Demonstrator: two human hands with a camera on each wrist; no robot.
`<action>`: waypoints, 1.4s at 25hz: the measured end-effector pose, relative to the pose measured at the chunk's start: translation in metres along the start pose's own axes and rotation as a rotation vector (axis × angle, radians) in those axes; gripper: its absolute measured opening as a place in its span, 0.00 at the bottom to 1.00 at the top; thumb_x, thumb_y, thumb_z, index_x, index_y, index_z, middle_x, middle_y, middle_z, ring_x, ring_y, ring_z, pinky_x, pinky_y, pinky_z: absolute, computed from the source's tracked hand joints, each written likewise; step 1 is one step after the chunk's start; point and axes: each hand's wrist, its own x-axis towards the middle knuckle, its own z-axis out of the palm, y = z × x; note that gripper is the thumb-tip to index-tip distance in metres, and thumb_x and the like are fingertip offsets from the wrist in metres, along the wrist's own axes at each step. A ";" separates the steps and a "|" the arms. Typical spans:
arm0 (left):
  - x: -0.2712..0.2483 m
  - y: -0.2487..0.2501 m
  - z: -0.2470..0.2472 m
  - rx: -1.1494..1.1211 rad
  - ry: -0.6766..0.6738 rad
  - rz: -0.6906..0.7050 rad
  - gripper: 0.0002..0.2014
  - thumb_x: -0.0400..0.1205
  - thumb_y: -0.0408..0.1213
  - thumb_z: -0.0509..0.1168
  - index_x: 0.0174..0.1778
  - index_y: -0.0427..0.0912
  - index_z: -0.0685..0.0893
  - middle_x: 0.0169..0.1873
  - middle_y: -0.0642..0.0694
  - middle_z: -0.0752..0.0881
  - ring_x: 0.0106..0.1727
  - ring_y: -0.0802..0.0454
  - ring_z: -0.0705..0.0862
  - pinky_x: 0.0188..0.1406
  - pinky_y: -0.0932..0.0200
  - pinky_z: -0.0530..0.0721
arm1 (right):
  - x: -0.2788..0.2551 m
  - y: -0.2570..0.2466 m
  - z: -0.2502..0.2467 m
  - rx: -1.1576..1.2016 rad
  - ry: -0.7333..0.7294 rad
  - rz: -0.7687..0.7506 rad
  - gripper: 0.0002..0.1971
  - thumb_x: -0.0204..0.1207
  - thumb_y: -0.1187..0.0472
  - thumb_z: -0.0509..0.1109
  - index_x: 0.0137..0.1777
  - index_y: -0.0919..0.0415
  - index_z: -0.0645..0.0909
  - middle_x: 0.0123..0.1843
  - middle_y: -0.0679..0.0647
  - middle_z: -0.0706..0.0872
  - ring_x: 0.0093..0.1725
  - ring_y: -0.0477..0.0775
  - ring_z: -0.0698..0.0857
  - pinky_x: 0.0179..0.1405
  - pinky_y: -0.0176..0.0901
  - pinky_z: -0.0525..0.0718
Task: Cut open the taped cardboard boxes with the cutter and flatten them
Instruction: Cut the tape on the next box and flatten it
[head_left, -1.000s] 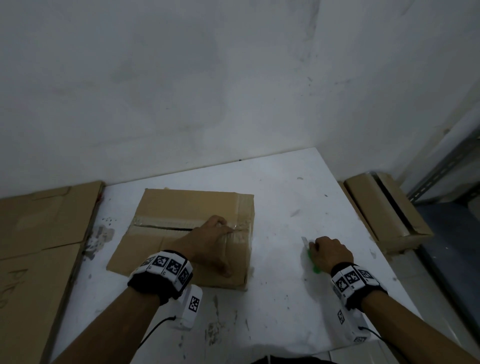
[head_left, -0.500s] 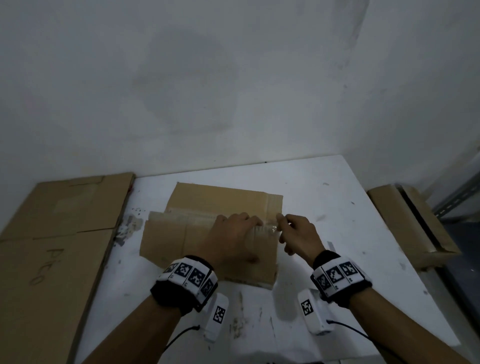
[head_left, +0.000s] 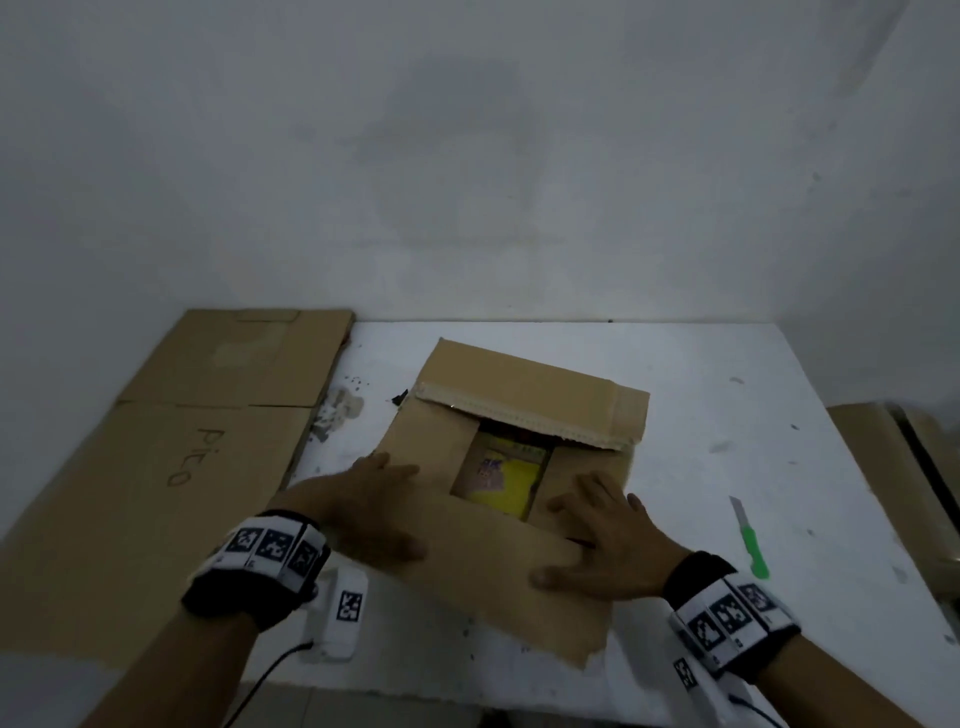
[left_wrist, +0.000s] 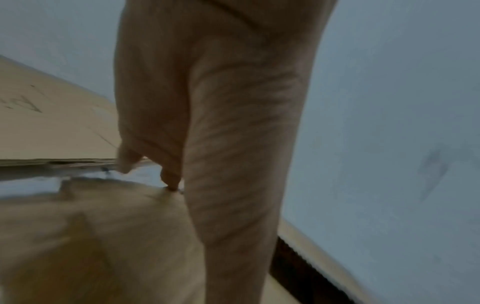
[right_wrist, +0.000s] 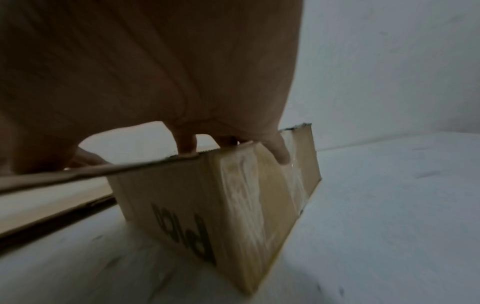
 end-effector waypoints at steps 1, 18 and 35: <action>0.003 -0.008 0.018 -0.007 0.033 0.017 0.68 0.53 0.84 0.67 0.86 0.63 0.45 0.87 0.49 0.40 0.88 0.42 0.40 0.83 0.29 0.53 | -0.001 -0.003 0.008 -0.068 0.003 0.010 0.54 0.55 0.11 0.56 0.80 0.40 0.63 0.87 0.53 0.52 0.88 0.57 0.40 0.83 0.71 0.46; 0.045 0.010 0.010 -0.275 0.440 -0.101 0.47 0.73 0.64 0.74 0.85 0.62 0.58 0.86 0.43 0.52 0.86 0.38 0.53 0.81 0.32 0.61 | 0.006 -0.012 -0.013 -0.050 0.349 0.101 0.32 0.69 0.20 0.59 0.57 0.45 0.81 0.60 0.46 0.83 0.68 0.51 0.78 0.80 0.71 0.51; 0.074 0.048 -0.038 -0.218 0.216 -0.147 0.70 0.67 0.45 0.85 0.85 0.60 0.31 0.84 0.31 0.33 0.86 0.26 0.43 0.79 0.29 0.64 | 0.065 0.058 -0.089 -0.082 0.328 0.157 0.32 0.68 0.33 0.73 0.71 0.44 0.77 0.68 0.52 0.82 0.69 0.61 0.79 0.64 0.52 0.80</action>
